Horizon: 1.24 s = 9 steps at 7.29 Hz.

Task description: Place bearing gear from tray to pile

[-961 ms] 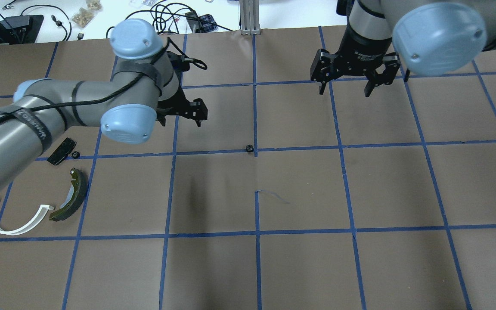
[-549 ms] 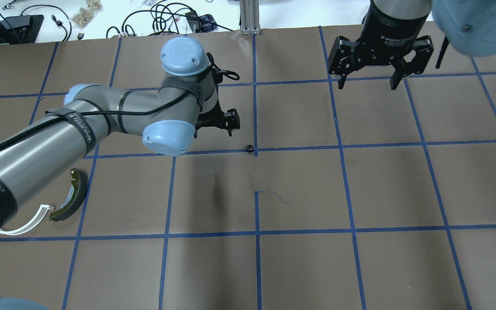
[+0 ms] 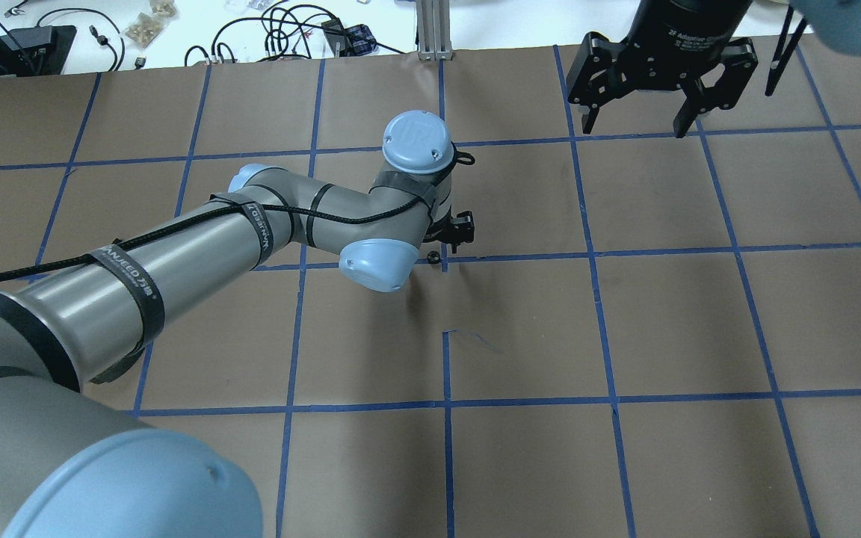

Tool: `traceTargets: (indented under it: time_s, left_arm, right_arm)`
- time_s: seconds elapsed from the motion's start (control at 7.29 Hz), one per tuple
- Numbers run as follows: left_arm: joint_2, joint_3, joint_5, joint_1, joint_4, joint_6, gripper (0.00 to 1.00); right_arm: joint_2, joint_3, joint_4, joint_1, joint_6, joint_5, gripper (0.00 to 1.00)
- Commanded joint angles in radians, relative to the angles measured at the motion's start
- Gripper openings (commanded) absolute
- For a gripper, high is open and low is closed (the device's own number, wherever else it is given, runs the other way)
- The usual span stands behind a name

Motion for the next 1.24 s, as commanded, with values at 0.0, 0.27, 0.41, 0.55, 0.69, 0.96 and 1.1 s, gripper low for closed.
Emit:
traceTargets:
  time_s: [0.0,0.27,0.41,0.55,0.69,0.96,1.1]
  left_arm:
    - [-0.016,0.003,0.003,-0.004,0.006,0.002,0.55]
    - [-0.021,0.006,0.009,-0.004,0.008,0.021,0.09]
    - [-0.019,0.008,0.01,-0.004,0.008,0.022,0.01]
    - [-0.015,0.018,0.012,-0.004,0.003,0.022,0.0]
    - [-0.001,0.023,0.012,0.0,-0.001,0.027,0.0]
    - [0.078,0.017,0.041,0.131,-0.122,0.234,0.0]
    - [0.127,0.003,0.049,0.261,-0.158,0.389,0.0]
  right_arm:
    - [-0.052,0.122,-0.136,0.0,-0.011,-0.015,1.0]
    - [-0.053,0.111,-0.13,-0.003,-0.01,-0.013,1.0]
    - [-0.053,0.112,-0.129,-0.003,-0.01,-0.013,1.0]
    - [-0.053,0.115,-0.126,-0.003,-0.01,-0.015,1.0]
    - [-0.053,0.115,-0.127,-0.003,-0.01,-0.013,1.0]
    - [-0.053,0.113,-0.124,-0.002,-0.01,-0.013,1.0]
    - [-0.053,0.12,-0.127,-0.002,-0.01,-0.009,1.0]
